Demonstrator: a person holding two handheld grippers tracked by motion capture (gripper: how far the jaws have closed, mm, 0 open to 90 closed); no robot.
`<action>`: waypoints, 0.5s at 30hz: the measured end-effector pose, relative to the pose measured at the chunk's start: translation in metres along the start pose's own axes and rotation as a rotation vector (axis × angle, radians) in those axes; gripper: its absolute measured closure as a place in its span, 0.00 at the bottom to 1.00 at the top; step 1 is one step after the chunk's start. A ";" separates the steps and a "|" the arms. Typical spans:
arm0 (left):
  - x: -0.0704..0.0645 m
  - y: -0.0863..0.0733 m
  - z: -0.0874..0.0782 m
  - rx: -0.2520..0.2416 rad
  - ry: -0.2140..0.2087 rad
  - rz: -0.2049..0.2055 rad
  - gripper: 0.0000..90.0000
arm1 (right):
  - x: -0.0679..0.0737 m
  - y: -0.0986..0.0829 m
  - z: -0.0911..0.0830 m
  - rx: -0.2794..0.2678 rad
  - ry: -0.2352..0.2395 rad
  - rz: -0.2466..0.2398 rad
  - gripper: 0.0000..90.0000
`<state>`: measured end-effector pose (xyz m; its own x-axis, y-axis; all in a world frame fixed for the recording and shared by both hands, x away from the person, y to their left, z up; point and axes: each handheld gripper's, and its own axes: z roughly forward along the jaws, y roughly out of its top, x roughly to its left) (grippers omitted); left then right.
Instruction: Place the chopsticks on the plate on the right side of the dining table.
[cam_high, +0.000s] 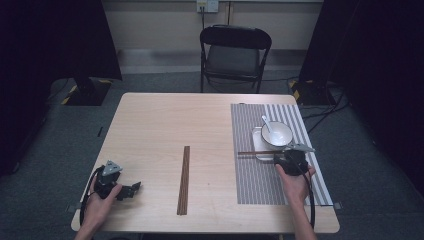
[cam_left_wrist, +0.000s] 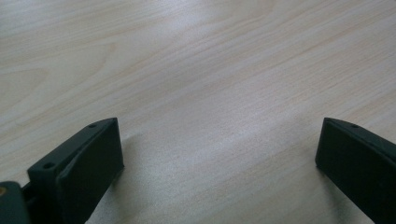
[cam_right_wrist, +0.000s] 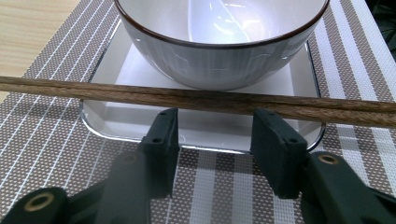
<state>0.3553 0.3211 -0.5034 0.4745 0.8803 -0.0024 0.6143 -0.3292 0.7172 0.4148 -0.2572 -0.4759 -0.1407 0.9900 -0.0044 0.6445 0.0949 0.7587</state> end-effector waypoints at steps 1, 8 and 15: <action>0.000 0.000 0.000 0.001 0.000 0.000 0.00 | 0.000 0.000 0.001 -0.002 -0.002 0.000 0.56; 0.000 0.000 0.000 0.000 0.000 0.000 0.00 | -0.001 0.002 0.007 0.001 0.013 0.006 0.53; 0.000 0.000 0.000 0.000 0.000 0.000 0.00 | -0.001 0.004 0.011 0.012 0.003 -0.006 0.50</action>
<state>0.3553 0.3211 -0.5034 0.4744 0.8803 -0.0023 0.6140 -0.3290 0.7175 0.4255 -0.2565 -0.4799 -0.1467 0.9891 -0.0071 0.6528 0.1022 0.7506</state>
